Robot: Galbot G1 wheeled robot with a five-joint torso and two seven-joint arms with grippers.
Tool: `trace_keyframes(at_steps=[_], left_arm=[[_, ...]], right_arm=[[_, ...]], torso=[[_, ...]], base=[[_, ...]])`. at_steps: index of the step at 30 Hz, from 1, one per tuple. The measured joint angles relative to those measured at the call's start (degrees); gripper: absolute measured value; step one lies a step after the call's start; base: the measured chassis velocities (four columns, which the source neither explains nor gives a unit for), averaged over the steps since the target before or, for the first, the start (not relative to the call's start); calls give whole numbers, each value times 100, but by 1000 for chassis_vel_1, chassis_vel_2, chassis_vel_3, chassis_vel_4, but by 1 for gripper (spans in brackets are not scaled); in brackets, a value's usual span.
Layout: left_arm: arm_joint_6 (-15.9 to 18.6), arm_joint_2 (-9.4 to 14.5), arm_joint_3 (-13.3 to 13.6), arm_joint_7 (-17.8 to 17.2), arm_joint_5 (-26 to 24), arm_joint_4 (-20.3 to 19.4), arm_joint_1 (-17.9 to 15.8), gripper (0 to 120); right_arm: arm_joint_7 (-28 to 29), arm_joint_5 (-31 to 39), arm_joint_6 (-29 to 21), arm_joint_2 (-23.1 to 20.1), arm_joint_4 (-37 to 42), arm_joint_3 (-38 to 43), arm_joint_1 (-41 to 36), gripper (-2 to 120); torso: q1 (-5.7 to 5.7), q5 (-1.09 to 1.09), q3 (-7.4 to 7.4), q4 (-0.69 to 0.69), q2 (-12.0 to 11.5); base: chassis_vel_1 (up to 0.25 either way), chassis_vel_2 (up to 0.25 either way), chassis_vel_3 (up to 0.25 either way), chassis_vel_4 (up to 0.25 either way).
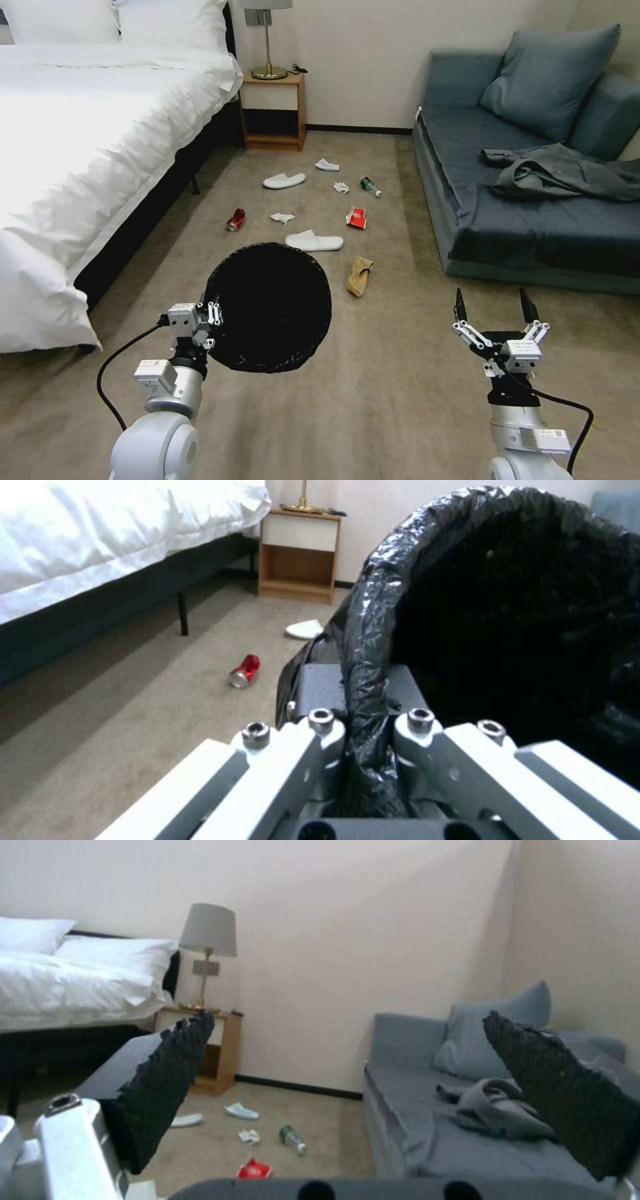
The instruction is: Pick up the trash bin, then pick up the garbage on the floor and place it into the trash bin.
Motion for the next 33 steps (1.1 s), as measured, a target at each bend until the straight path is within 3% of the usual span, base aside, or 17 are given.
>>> trace_keyframes(at_steps=[19, 33], left_arm=[[-4, -8, 25, 4, 36, -5, -3, 3], [-4, -17, 24, 6, 64, -5, 3, 3]], right_arm=[[-9, -2, 27, -26, 16, 14, -39, 100], [-180, 7, 182, -28, 5, 7, -46, 100]], torso=[[1, 0, 1, 1, 1], [-1, 1, 0, 0, 1]], base=[[-307, 310, 291, -298], [19, -7, -5, -8]])
